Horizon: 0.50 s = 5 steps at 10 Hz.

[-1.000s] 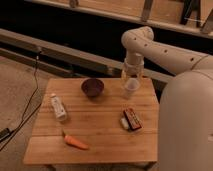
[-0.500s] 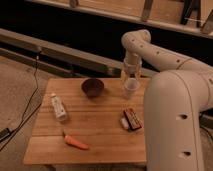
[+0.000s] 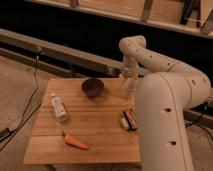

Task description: Place the ceramic cup in the ceramic bowl

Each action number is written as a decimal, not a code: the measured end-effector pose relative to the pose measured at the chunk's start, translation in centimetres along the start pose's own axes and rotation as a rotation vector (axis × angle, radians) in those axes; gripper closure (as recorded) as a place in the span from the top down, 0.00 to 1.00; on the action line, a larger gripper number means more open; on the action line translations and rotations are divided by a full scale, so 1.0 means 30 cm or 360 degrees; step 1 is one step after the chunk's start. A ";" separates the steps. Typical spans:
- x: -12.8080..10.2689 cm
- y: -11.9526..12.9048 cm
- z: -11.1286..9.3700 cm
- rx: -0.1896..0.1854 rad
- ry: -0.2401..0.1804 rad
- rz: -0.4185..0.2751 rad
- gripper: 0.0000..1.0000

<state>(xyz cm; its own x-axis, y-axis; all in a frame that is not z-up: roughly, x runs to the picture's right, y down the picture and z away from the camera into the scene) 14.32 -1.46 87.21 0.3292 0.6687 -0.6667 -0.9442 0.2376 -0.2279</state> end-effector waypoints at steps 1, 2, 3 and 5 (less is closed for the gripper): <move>-0.010 -0.003 0.022 0.0002 0.0015 -0.0014 0.65; -0.013 -0.008 0.035 0.0001 0.0022 -0.0018 0.65; -0.016 -0.015 0.053 -0.0004 0.0031 -0.0018 0.65; -0.027 -0.011 0.092 -0.0014 0.0047 -0.0021 0.65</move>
<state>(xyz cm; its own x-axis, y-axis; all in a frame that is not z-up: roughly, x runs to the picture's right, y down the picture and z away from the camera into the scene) 14.38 -0.11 89.79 0.3416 0.6442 -0.6843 -0.9398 0.2398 -0.2433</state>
